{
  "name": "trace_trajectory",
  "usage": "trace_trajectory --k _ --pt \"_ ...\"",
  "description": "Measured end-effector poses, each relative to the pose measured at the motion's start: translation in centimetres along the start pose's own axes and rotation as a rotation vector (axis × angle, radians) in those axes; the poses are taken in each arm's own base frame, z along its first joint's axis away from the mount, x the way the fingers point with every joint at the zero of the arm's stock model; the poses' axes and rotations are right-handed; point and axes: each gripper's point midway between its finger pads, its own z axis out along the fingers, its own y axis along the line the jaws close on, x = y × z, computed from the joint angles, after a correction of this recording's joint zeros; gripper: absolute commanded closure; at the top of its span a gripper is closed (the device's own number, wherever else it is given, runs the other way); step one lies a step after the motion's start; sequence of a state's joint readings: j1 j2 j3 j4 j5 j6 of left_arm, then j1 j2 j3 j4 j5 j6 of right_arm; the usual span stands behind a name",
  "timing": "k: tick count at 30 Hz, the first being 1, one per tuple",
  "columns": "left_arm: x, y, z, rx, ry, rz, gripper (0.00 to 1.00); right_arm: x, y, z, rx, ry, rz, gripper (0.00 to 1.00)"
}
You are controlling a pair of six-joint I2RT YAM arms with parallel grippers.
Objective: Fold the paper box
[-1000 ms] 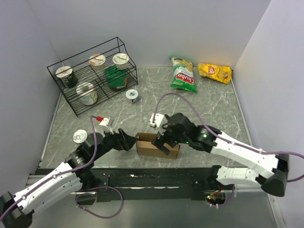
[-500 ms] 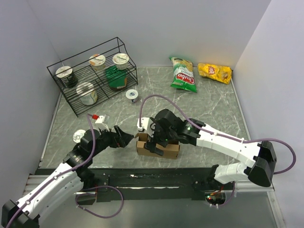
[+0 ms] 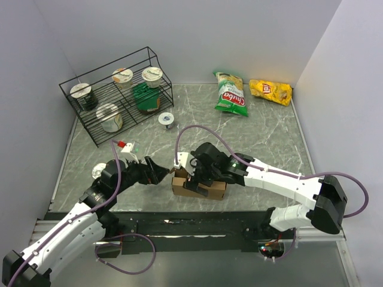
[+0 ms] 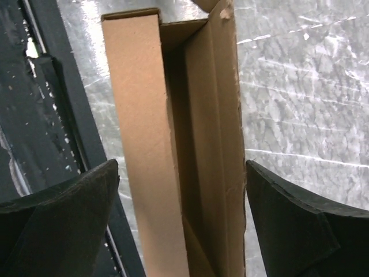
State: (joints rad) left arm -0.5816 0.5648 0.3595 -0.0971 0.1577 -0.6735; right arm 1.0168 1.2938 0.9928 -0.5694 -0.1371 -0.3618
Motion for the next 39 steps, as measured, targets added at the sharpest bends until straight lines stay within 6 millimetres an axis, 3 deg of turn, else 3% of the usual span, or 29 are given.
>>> trace_trajectory --k 7,13,17,25,28,33,39 --pt "0.3 0.1 0.0 -0.005 0.014 0.0 0.04 0.0 -0.6 0.3 0.037 0.01 -0.016 0.42" --pt "0.8 -0.4 0.1 0.02 0.058 0.01 0.01 -0.1 -1.0 0.3 0.063 0.009 -0.026 0.55" --pt "0.2 -1.2 0.0 0.047 0.062 0.032 0.07 -0.1 -1.0 0.3 0.067 0.009 -0.031 0.57" --pt "-2.6 -3.6 0.2 0.08 0.055 0.101 0.3 -0.1 -1.1 0.3 0.073 0.012 -0.033 0.57" --pt "-2.4 -3.1 0.5 0.042 0.097 0.126 0.39 -0.1 -1.1 0.3 0.073 0.012 -0.034 0.56" --pt "-1.8 -2.5 0.3 0.011 0.149 0.174 0.44 -0.1 -1.1 0.3 0.073 0.013 -0.034 0.56" --pt "-0.6 -2.1 0.5 0.022 0.229 0.234 0.45 -0.1 -1.1 0.3 0.074 0.012 -0.034 0.56"
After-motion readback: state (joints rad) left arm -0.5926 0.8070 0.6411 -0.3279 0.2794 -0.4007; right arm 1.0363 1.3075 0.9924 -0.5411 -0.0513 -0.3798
